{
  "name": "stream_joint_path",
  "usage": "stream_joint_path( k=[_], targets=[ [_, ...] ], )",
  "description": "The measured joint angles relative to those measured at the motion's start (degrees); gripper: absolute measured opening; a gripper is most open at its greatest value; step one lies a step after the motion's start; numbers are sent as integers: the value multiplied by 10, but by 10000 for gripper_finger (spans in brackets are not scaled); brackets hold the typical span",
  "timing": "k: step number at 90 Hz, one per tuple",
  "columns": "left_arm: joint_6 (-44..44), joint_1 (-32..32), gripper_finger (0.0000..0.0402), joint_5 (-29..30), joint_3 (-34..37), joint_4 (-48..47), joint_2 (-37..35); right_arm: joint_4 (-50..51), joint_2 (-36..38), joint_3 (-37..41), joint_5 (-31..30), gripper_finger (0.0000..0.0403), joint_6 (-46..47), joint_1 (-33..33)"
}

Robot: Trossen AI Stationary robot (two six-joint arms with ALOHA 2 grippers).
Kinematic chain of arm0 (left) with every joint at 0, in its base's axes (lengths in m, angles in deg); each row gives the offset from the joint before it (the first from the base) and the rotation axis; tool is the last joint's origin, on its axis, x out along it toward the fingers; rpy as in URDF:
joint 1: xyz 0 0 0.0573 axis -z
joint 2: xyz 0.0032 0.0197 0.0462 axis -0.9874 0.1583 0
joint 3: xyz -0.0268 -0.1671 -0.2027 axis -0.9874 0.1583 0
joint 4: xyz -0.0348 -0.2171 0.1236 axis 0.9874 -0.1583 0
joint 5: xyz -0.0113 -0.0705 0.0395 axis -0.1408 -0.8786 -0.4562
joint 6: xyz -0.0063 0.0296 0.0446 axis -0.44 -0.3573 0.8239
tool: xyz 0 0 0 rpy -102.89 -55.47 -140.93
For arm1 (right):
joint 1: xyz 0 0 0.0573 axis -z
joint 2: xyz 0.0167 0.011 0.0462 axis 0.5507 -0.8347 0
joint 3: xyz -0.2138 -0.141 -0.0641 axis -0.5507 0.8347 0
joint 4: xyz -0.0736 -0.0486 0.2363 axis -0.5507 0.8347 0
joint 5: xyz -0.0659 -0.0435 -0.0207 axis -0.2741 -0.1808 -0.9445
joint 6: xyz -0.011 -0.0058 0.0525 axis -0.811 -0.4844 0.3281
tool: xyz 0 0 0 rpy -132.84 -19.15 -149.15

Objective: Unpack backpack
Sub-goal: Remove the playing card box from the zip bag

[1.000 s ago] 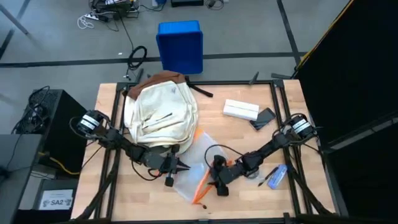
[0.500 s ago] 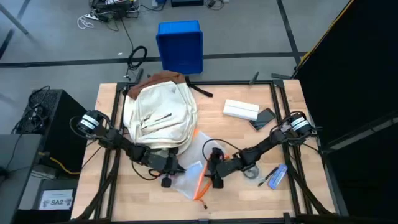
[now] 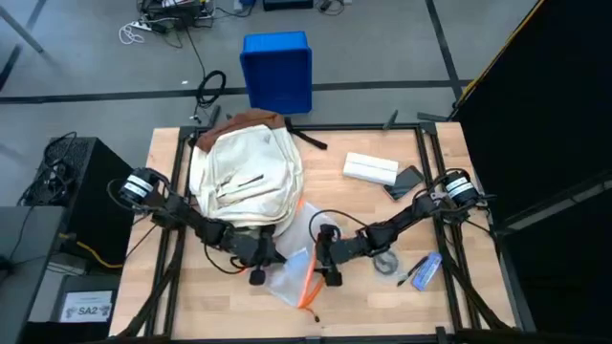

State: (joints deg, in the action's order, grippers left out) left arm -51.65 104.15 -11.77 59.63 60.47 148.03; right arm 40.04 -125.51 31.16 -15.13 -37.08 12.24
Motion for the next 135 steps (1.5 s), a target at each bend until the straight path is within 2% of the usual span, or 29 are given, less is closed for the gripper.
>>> stream_joint_path(
  k=[23,42,70,89,108,124,135],
  targets=[
    [2,-19,0,-13,0,0,0,-29,0,0,40,313,-30,17],
    [2,-30,0,-18,0,0,0,-29,0,-24,51,317,-70,19],
    [17,-32,0,-27,-13,-2,0,39,0,-66,79,319,-109,35],
    [18,-34,0,-28,-13,-2,0,53,0,-66,109,325,-114,44],
    [19,-34,0,-29,-13,-1,0,59,0,-69,112,329,-125,51],
    [19,-34,0,-30,-13,-1,1,62,-55,-111,137,332,-129,57],
    [18,-34,0,-32,-13,-9,1,113,-91,-161,138,333,-143,57]
  ],
)
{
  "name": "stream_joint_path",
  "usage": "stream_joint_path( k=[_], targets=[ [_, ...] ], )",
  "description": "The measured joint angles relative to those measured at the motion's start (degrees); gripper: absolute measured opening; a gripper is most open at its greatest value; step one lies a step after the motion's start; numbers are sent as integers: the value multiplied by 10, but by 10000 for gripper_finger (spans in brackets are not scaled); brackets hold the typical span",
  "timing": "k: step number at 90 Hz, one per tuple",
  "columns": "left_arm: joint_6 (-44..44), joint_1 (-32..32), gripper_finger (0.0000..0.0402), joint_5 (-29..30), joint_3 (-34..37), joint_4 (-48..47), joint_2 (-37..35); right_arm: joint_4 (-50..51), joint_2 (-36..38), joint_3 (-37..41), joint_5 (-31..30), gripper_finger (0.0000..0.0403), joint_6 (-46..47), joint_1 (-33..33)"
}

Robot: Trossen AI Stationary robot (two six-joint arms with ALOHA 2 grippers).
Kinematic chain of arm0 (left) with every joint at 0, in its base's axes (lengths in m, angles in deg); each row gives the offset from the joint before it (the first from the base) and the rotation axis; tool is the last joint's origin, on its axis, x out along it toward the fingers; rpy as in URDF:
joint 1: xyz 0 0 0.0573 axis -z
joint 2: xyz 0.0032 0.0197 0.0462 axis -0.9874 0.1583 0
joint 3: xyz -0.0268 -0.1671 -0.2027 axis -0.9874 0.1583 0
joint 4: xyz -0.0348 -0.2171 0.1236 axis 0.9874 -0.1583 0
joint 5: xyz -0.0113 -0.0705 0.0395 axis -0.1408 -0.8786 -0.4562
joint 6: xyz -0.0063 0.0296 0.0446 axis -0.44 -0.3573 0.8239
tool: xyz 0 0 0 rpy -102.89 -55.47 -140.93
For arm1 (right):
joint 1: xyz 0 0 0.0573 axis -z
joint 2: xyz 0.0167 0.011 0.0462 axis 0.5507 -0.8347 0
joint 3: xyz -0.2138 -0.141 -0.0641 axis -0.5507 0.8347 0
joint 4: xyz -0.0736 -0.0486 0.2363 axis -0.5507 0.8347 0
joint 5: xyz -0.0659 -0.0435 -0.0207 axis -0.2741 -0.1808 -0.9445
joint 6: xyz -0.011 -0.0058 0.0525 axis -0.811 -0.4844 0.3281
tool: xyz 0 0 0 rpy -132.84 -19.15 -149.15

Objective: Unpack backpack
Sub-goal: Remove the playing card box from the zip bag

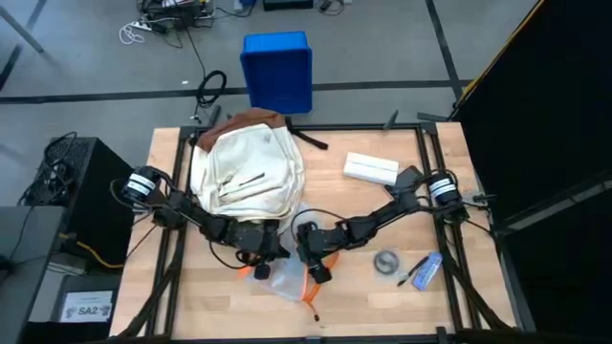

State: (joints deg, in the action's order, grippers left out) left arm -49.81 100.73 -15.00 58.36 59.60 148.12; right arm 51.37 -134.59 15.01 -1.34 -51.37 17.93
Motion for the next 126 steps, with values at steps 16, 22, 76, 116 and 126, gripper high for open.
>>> stream_joint_path(
  k=[16,22,76,116,126],
  targets=[
    [-2,0,0,-1,0,-9,0,94,-23,-50,7,327,3,0],
    [-2,0,0,0,0,-10,0,128,-24,-62,9,324,19,-3],
    [-2,0,0,6,-1,-19,0,480,-29,-202,-13,277,50,-38],
    [-3,0,0,8,0,-27,0,786,-30,-307,-27,277,136,-79],
    [-3,0,0,9,0,-27,0,828,-27,-307,5,277,165,-96]
  ],
)
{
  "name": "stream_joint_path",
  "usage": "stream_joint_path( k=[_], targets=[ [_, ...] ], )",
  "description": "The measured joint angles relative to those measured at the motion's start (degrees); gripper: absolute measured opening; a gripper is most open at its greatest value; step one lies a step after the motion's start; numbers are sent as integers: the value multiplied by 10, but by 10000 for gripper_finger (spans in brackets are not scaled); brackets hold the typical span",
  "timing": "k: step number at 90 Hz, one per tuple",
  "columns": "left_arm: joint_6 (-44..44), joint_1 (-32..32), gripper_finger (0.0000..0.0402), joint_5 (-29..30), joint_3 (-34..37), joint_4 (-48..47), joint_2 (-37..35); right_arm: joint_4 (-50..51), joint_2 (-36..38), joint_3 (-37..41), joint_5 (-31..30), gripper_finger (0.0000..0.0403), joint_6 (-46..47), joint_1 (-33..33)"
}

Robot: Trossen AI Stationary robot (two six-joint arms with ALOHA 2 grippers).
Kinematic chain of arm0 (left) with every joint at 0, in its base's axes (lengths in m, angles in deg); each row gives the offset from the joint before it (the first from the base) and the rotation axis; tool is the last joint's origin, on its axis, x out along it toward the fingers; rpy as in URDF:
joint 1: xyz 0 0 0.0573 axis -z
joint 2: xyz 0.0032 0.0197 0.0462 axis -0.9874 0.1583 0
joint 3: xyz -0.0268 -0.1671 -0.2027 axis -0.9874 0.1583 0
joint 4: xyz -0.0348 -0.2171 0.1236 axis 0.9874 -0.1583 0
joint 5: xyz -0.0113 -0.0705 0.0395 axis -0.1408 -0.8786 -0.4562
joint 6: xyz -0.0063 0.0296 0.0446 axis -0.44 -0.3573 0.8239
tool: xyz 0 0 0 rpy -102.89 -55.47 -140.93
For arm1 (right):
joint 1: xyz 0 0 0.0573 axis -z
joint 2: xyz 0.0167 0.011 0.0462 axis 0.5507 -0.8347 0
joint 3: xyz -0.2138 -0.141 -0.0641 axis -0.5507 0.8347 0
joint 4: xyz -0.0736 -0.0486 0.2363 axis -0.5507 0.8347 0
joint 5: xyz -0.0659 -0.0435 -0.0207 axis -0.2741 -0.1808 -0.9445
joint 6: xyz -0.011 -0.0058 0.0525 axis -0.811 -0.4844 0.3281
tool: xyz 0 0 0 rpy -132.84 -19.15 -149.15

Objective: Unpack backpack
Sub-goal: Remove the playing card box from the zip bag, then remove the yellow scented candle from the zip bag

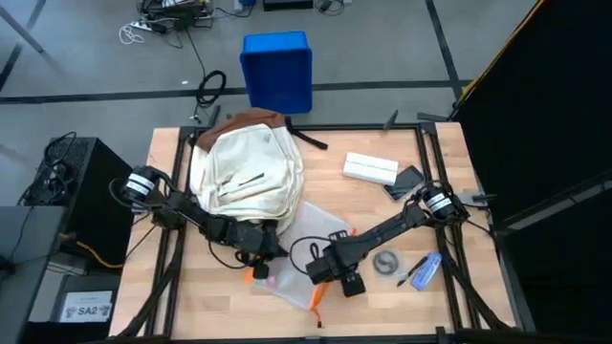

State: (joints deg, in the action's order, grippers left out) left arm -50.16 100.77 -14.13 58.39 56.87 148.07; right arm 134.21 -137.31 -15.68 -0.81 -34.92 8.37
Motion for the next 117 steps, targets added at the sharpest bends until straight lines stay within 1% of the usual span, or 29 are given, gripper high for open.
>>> stream_joint_path(
  k=[6,17,28,37,47,56,64,70,78,83,89,98,104,110,117],
  targets=[
    [0,0,0,0,0,0,0,5,2,0,12,277,15,-10],
    [0,2,0,0,0,0,0,30,18,3,10,277,38,-27],
    [0,7,0,2,0,0,0,12,66,47,2,277,76,-35],
    [0,9,0,2,1,0,0,-33,129,119,-24,277,113,-43],
    [0,9,0,2,1,1,0,-109,214,233,-46,277,165,-46],
    [0,9,0,2,1,1,0,-167,290,342,-59,277,230,-37],
    [0,9,0,2,1,2,0,-193,343,423,-88,278,301,-28],
    [0,9,0,2,1,2,0,-205,375,470,-99,294,343,-19],
    [0,9,0,2,1,2,0,-229,401,514,-100,323,368,-7],
    [0,9,0,2,1,2,0,-242,412,528,-100,334,376,2],
    [0,9,0,2,1,2,0,-257,420,530,-99,338,380,8],
    [0,9,0,3,1,4,0,-262,425,513,-99,335,373,10],
    [0,9,0,5,1,7,0,-283,425,499,-100,327,363,7],
    [0,9,0,8,1,10,0,-334,424,491,-100,317,348,1],
    [2,9,0,12,1,13,0,-439,416,489,-102,305,311,-11]
  ],
)
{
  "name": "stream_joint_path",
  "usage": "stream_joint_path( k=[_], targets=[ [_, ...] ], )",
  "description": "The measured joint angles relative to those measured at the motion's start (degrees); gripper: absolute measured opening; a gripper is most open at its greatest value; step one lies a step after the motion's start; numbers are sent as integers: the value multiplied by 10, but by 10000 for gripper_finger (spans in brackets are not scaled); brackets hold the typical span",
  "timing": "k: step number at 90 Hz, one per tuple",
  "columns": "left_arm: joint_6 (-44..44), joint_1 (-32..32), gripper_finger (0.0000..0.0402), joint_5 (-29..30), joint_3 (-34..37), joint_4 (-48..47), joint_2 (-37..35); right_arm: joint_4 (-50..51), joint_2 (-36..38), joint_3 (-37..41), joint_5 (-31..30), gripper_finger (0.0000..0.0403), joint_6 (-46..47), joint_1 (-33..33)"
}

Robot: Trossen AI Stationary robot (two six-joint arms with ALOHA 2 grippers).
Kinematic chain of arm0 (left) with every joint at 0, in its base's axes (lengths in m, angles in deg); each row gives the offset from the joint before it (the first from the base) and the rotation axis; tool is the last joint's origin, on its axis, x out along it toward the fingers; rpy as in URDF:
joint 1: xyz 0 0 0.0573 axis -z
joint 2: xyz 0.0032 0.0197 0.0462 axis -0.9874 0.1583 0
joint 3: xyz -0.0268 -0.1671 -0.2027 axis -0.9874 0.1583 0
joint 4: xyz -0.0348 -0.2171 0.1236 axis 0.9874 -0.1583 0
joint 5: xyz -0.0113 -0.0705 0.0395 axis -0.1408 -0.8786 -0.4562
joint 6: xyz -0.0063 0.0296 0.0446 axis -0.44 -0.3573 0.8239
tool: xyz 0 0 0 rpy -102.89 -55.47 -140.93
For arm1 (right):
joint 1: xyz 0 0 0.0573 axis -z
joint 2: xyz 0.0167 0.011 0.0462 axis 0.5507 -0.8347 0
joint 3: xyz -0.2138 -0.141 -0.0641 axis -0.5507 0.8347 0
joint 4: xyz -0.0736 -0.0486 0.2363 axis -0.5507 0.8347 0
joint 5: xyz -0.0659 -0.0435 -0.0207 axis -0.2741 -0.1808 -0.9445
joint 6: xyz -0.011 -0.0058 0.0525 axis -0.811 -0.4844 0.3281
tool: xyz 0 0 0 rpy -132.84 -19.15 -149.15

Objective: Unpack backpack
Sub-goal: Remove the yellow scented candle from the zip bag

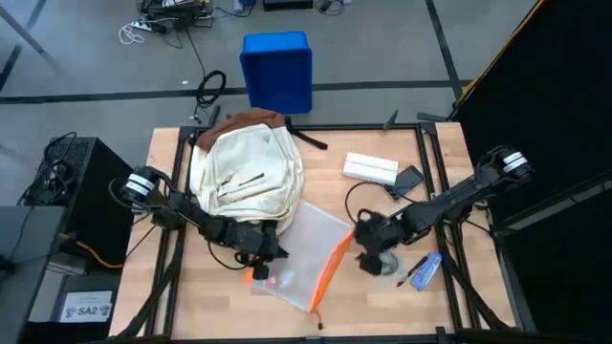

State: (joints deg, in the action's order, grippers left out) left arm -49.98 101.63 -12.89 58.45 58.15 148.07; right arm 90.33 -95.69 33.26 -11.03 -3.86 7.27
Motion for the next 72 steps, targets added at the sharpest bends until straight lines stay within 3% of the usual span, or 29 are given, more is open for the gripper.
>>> stream_joint_path(
  k=[14,44,63,72],
  targets=[
    [28,1,0,3,0,-28,-48,-166,-63,-1,8,275,-72,-32],
    [57,5,0,20,0,-77,-145,-379,-233,0,17,205,-99,-50],
    [-64,49,0,-14,-1,-252,-159,-492,-266,-1,-40,187,-155,-48],
    [-112,81,0,-14,0,-264,-145,-491,-273,-2,-89,185,-190,-46]
  ],
)
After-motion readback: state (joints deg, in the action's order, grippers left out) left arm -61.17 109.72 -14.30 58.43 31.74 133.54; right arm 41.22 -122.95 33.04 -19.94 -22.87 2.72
